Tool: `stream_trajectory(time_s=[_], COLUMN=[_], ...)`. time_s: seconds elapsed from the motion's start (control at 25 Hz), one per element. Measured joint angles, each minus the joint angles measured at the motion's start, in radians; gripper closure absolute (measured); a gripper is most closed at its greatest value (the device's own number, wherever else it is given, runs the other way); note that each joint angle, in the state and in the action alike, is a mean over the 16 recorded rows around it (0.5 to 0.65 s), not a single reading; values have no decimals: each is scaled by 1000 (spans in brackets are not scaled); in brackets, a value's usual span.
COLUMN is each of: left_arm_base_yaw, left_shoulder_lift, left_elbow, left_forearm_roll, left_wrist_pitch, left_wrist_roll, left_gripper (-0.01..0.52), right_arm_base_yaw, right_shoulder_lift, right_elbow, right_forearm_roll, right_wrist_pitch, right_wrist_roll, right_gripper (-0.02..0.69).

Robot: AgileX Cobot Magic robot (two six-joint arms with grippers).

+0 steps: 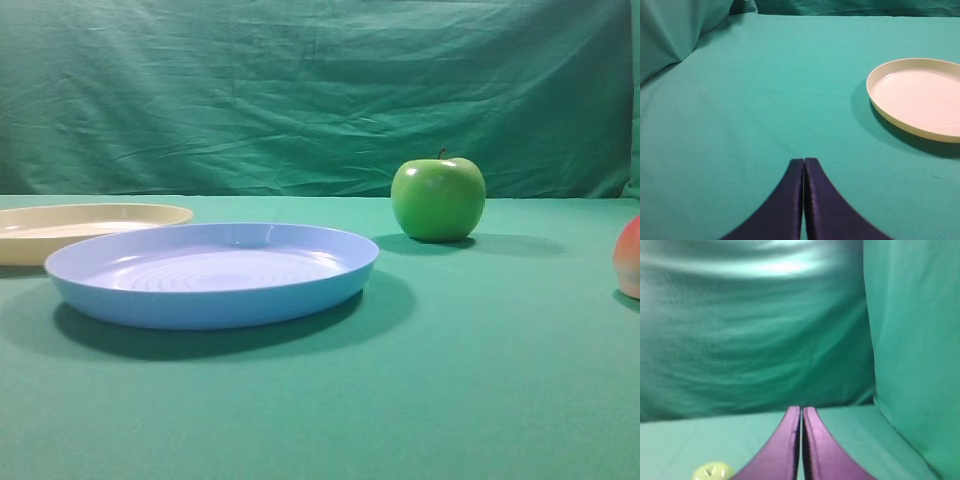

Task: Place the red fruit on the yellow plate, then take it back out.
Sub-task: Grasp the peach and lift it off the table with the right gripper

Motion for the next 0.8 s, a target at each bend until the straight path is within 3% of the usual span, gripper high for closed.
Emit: stream_trajectory(time_s=[0.4, 0.64, 0.8], left_arm_base_yaw=[0, 0, 0], left_shoulder_lift=[0, 0, 0], left_elbow=[0, 0, 0], left_forearm_roll=[0, 0, 0], left_wrist_pitch=[0, 0, 0], left_wrist_roll=[0, 0, 0], left_gripper=[514, 514, 514], right_arm_base_yaw=[47, 94, 119], right_shoulder_lift=[325, 497, 621], right_elbow=[-205, -260, -290], right_forearm_roll=[239, 386, 437], right_wrist_pitch=[432, 545, 569], right_wrist_roll=[-255, -434, -533], right_gripper=[665, 662, 614])
